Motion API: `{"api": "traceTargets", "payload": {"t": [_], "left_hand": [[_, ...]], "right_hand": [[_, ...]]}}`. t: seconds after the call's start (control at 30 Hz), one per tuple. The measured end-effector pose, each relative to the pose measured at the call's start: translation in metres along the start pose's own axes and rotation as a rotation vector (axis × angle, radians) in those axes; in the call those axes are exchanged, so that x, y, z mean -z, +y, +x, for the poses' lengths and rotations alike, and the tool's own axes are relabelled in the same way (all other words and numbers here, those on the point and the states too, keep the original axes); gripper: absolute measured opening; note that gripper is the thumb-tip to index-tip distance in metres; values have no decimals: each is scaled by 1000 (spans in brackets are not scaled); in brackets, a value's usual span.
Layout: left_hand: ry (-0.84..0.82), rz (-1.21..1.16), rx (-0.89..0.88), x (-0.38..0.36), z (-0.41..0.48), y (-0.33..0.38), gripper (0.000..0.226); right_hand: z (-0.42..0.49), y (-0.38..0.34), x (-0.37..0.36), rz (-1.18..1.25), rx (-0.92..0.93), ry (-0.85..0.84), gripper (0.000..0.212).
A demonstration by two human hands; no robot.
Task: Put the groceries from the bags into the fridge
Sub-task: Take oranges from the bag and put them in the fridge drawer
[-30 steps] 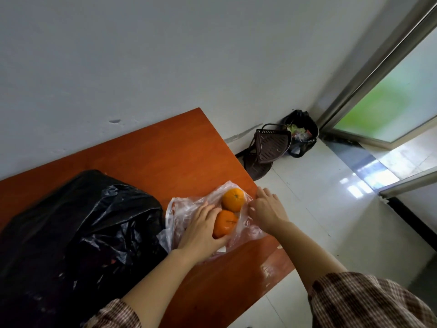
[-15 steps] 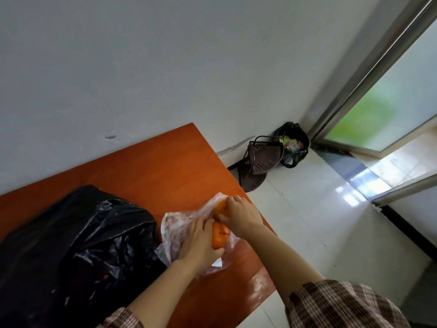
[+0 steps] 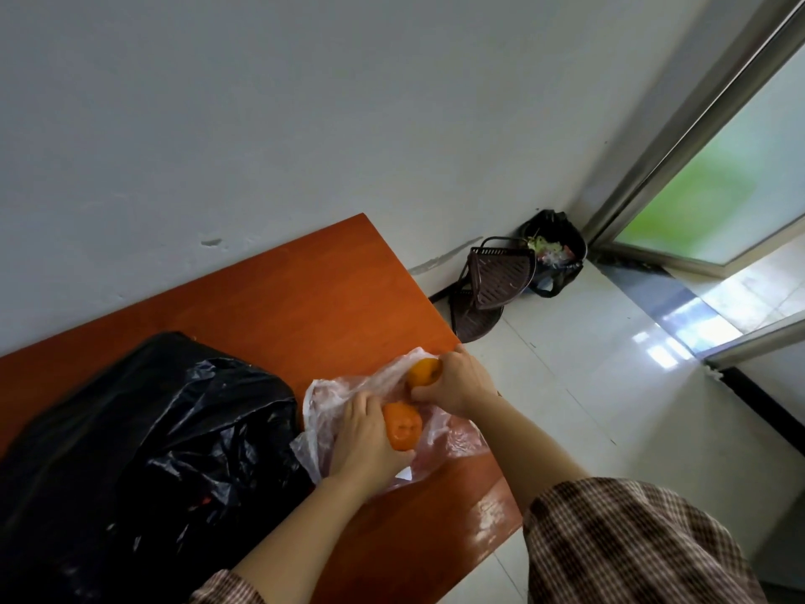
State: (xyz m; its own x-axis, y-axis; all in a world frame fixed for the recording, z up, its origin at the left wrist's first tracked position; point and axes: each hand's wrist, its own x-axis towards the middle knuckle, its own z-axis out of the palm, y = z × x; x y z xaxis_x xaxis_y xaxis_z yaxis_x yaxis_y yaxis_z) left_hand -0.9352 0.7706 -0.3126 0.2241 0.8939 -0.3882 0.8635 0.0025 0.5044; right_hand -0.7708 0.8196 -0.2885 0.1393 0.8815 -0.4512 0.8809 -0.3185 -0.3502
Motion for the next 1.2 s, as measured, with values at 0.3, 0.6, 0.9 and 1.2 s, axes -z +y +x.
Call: {"api": "traceTargets", "payload": {"t": [0.3,0.6,0.9,1.2], "left_hand": [[6,-54,103,17,-8,-12,87],[98,-270,181,38,-10,-4,74],[158,-417,184,54,-21,-1,71],[101,-205,241,54,-67,12,60]], "right_hand": [[-11,-6,-7,-546,367,97,68],[-30,-4,16,50,211,34,45],[-76,-4,41,737,81,-75,42],[-134,21,51,950,59,123,33]]}}
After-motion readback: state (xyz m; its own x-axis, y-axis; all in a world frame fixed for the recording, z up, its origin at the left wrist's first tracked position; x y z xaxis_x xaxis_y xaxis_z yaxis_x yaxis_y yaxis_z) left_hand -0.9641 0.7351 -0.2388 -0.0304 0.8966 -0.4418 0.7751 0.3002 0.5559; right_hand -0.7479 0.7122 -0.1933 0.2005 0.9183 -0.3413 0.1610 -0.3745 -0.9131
